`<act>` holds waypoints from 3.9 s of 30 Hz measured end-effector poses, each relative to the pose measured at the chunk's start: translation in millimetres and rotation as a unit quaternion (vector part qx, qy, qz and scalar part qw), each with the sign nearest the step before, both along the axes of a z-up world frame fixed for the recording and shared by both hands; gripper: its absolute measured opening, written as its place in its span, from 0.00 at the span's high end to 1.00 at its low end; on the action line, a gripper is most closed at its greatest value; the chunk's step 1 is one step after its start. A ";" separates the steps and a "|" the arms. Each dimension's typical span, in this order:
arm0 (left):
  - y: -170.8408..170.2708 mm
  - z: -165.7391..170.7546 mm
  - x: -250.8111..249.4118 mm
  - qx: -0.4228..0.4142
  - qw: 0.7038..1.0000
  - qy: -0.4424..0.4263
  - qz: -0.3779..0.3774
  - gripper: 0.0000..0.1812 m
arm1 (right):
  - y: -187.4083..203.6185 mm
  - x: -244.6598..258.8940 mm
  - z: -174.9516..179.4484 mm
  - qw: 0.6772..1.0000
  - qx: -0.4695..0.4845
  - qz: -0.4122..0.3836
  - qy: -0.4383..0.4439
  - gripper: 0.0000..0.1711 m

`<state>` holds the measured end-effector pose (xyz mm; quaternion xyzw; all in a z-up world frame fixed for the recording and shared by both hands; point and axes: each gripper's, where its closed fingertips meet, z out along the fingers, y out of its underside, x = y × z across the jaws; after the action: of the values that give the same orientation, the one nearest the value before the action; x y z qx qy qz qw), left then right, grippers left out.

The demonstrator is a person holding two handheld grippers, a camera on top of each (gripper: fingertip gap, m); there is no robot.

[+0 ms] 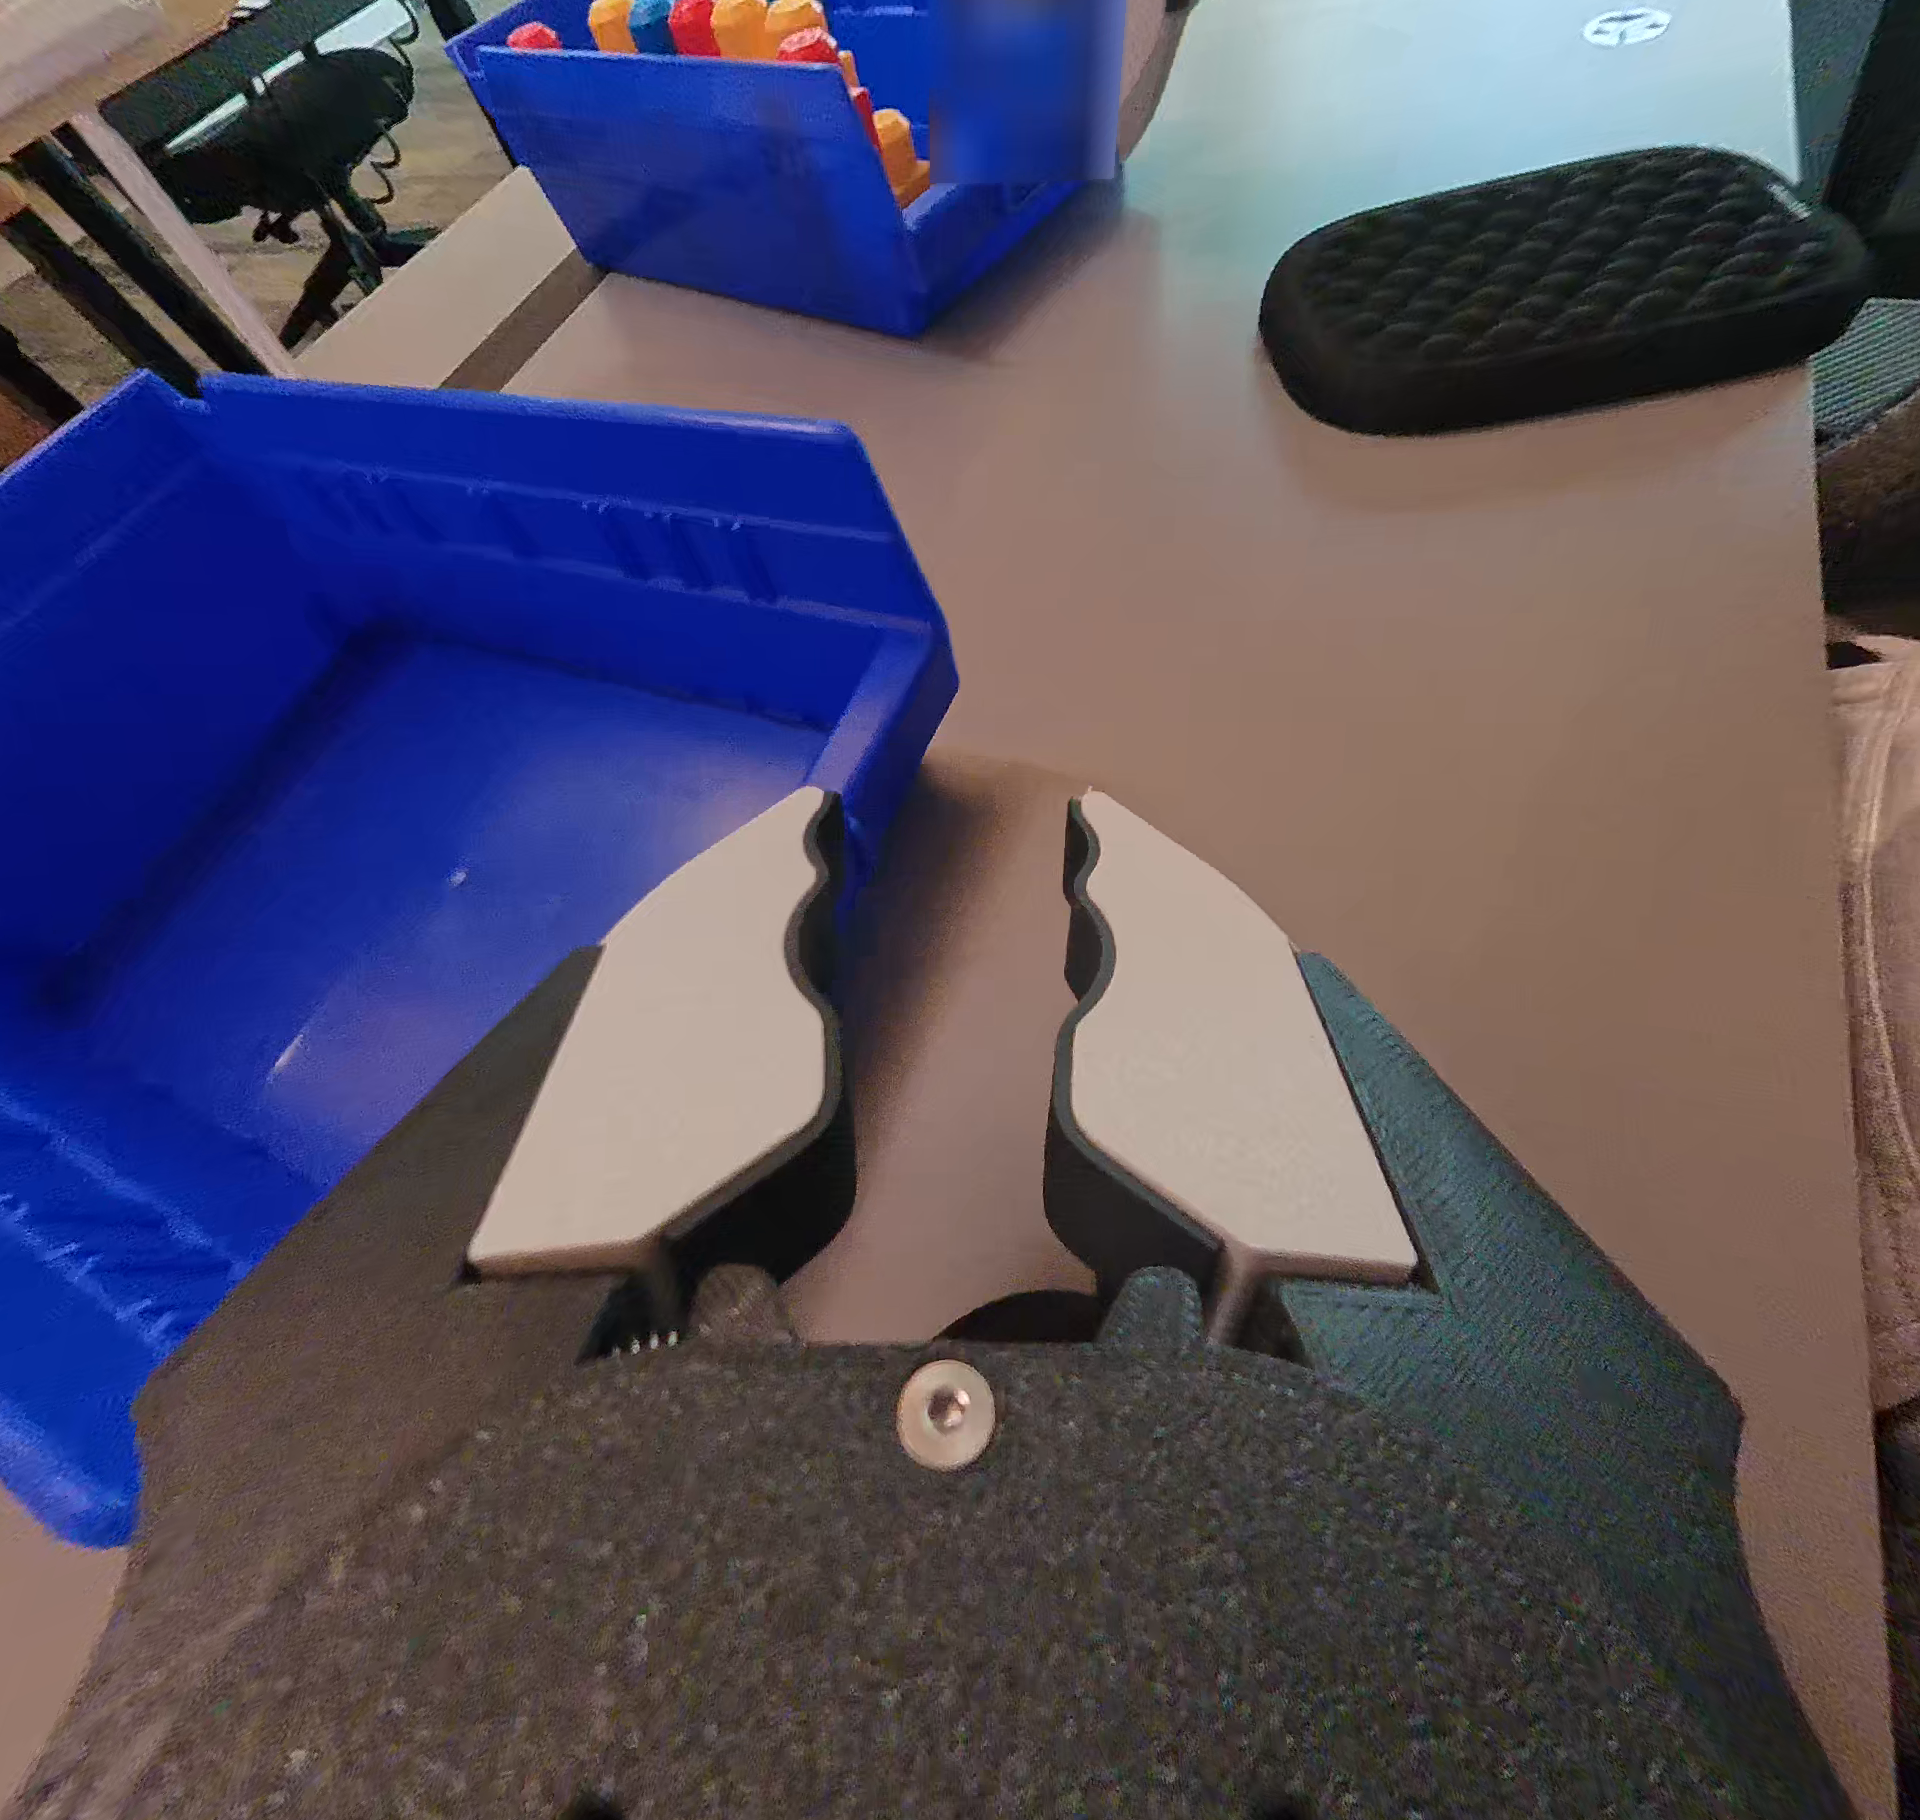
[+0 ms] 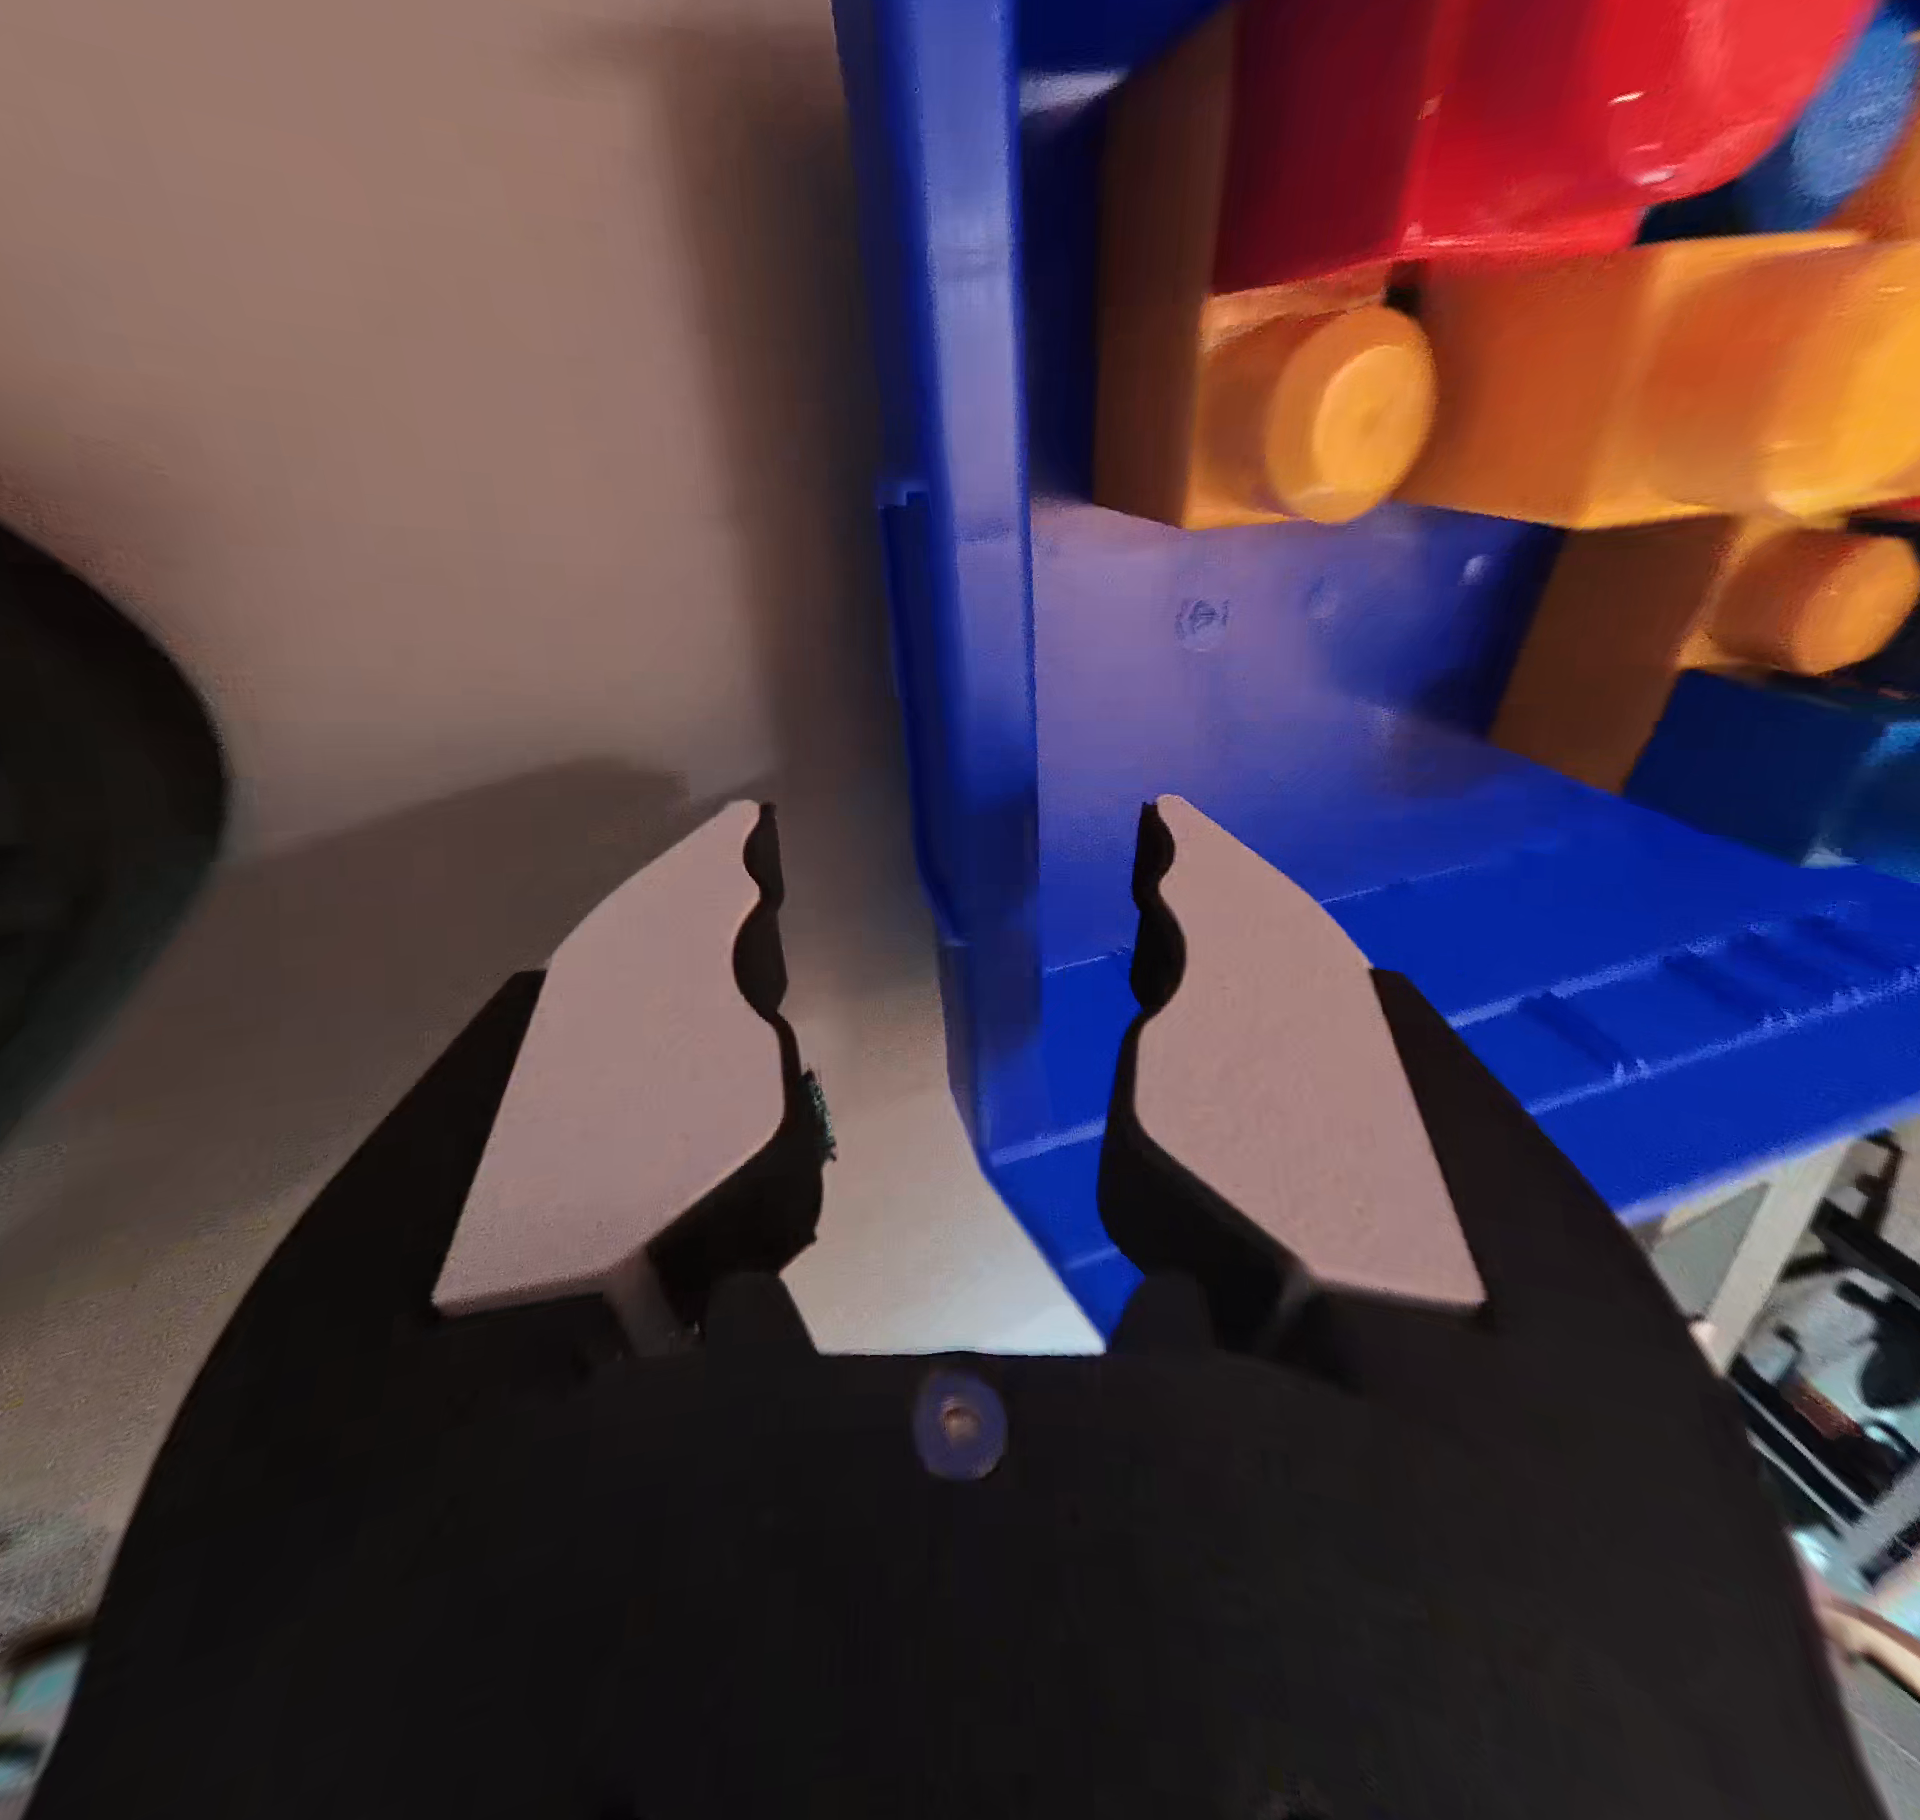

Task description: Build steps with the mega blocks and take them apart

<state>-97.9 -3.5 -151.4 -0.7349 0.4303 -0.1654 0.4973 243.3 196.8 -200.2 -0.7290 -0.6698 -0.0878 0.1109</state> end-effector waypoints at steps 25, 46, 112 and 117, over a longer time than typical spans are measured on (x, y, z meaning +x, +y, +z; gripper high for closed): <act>-15.6 0.0 74.0 0.001 0.998 0.020 -0.064 0.80 | -109.0 -31.9 -22.6 0.996 0.012 0.085 0.011 0.86; 91.7 -2.9 165.0 -0.023 0.990 -0.029 0.135 0.92 | -134.7 -69.2 -5.3 0.996 0.046 0.049 0.065 0.85; -86.3 77.3 -315.6 0.230 0.781 -0.167 0.556 0.97 | -256.7 -553.7 41.4 0.930 0.096 0.349 0.060 0.82; -79.6 55.3 -328.8 0.210 0.772 -0.176 0.573 0.97 | -251.8 -564.2 22.8 0.936 0.106 0.331 0.057 0.82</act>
<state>-426.6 -83.2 -96.1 -0.6810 -0.1416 0.1184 0.7086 -320.9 -55.0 -177.3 -0.4537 -0.8526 -0.0747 0.2483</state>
